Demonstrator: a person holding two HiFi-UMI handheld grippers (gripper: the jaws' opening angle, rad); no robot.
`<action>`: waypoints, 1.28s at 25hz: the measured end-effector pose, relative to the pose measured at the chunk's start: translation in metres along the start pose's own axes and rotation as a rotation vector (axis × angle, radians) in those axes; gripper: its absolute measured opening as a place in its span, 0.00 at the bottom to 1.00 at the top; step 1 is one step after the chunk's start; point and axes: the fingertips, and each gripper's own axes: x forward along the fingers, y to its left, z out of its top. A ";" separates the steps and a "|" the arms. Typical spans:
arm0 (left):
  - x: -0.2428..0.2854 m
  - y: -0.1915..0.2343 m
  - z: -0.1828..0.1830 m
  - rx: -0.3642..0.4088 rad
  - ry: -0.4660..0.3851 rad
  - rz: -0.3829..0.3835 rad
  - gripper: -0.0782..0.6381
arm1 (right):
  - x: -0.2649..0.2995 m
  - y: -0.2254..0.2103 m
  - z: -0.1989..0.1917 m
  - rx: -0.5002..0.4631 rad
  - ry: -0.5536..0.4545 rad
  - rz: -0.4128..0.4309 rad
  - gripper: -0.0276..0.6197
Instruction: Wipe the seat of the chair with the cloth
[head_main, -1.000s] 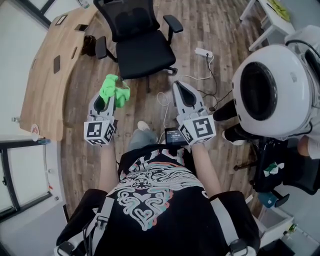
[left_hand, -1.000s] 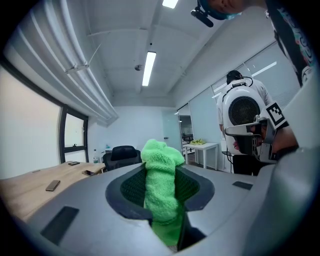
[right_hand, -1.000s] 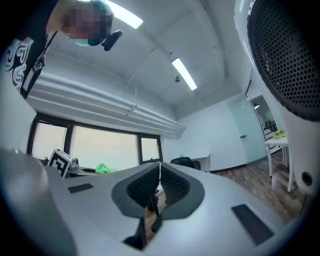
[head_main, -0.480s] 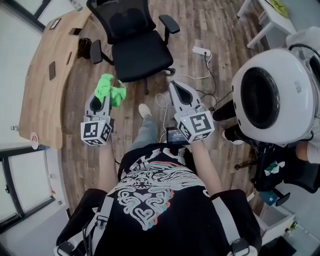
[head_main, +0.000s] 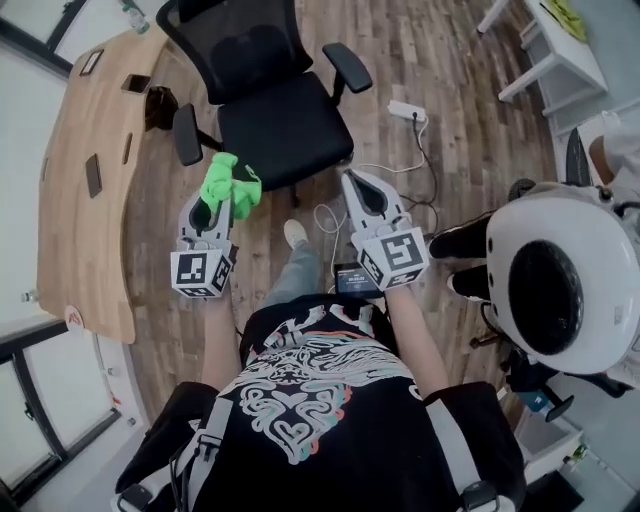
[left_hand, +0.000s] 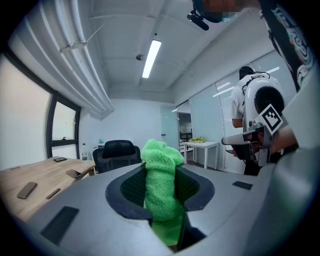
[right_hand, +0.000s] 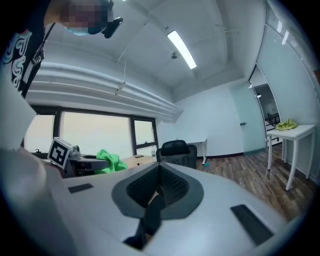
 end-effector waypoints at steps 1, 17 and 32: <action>0.012 0.008 -0.003 -0.004 0.011 -0.010 0.28 | 0.015 -0.004 -0.001 -0.006 0.010 -0.002 0.05; 0.137 0.114 -0.031 -0.017 0.104 -0.087 0.28 | 0.169 -0.061 -0.062 0.017 0.211 -0.082 0.05; 0.196 0.138 -0.057 -0.042 0.150 -0.088 0.28 | 0.216 -0.097 -0.080 0.006 0.271 -0.074 0.05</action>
